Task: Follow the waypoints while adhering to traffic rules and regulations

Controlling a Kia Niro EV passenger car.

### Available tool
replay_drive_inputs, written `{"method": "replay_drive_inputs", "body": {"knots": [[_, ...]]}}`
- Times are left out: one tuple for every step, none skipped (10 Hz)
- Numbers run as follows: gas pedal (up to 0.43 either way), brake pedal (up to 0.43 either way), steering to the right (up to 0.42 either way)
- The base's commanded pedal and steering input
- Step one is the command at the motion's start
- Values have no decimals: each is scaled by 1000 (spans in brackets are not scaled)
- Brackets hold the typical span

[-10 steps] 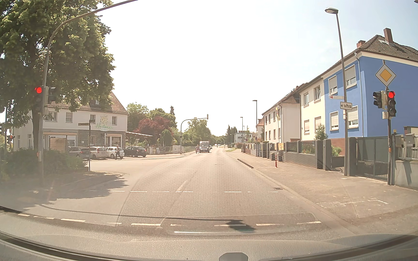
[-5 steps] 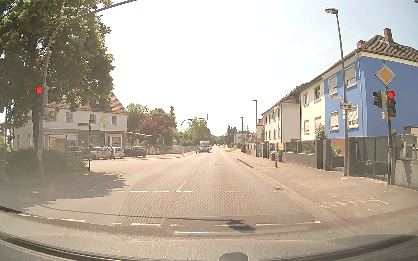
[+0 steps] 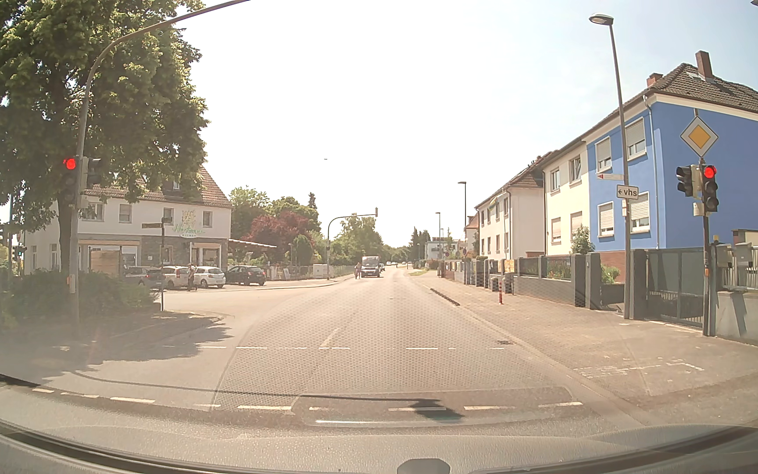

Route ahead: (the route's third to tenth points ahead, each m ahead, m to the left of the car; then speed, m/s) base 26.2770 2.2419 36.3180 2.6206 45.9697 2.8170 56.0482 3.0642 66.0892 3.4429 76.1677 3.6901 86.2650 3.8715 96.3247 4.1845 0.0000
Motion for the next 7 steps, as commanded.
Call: {"method": "replay_drive_inputs", "body": {"knots": [[0, 268, 1], [0, 268, 1], [0, 268, 1], [0, 268, 1], [0, 262, 1], [0, 268, 1], [0, 268, 1]]}}
